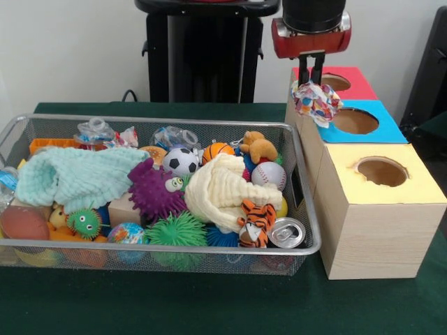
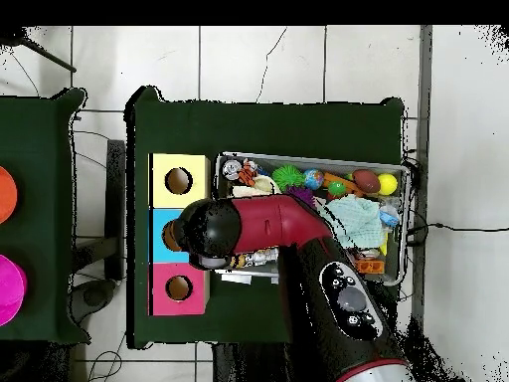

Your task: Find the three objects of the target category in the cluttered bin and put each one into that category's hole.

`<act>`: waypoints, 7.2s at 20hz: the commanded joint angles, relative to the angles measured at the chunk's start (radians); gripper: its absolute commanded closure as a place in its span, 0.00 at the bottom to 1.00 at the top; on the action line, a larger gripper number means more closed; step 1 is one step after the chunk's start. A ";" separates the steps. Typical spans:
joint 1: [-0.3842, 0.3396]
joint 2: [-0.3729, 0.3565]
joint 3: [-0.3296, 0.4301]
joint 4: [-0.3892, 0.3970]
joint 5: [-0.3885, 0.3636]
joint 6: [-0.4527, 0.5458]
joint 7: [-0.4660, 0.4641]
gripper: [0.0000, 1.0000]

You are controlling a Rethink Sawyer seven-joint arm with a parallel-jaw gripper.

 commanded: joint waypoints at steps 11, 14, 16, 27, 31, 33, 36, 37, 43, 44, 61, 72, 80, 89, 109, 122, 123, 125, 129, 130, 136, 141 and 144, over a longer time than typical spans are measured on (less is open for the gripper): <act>0.120 0.112 -0.121 -0.049 0.099 -0.104 0.242 1.00; 0.138 0.135 -0.135 -0.075 0.109 -0.108 0.237 1.00; 0.146 0.146 -0.142 -0.089 0.115 -0.109 0.228 1.00; 0.162 0.130 -0.175 -0.087 0.145 -0.085 0.195 1.00; 0.127 0.067 -0.171 -0.043 0.165 -0.023 0.136 1.00; 0.122 -0.002 -0.182 -0.037 0.171 0.073 0.117 1.00; 0.127 -0.084 -0.195 -0.056 0.169 0.215 0.103 1.00; 0.129 -0.099 -0.196 -0.066 0.168 0.250 0.102 1.00; 0.137 -0.137 -0.184 -0.109 0.188 0.377 0.123 1.00; 0.140 -0.140 -0.183 -0.122 0.190 0.401 0.129 1.00; 0.227 -0.281 -0.263 0.070 0.215 0.252 0.159 1.00; 0.230 -0.085 -0.231 -0.093 0.204 0.211 0.154 1.00; 0.238 -0.013 -0.239 -0.123 0.188 0.127 0.153 1.00; 0.240 0.016 -0.242 -0.185 0.185 0.172 0.137 1.00; 0.249 0.030 -0.226 -0.377 0.201 0.394 0.130 1.00; 0.261 0.169 -0.225 -0.509 0.167 0.345 0.105 1.00; 0.263 0.177 -0.227 -0.515 0.163 0.339 0.104 1.00; 0.266 0.187 -0.230 -0.523 0.161 0.332 0.103 1.00; 0.269 0.214 -0.232 -0.532 0.158 0.301 0.100 1.00; 0.270 0.217 -0.233 -0.532 0.160 0.296 0.102 1.00; 0.275 0.230 -0.241 -0.516 0.160 0.255 0.107 1.00; 0.285 0.250 -0.248 -0.530 0.153 0.238 0.118 1.00; 0.293 0.268 -0.253 -0.554 0.149 0.231 0.126 1.00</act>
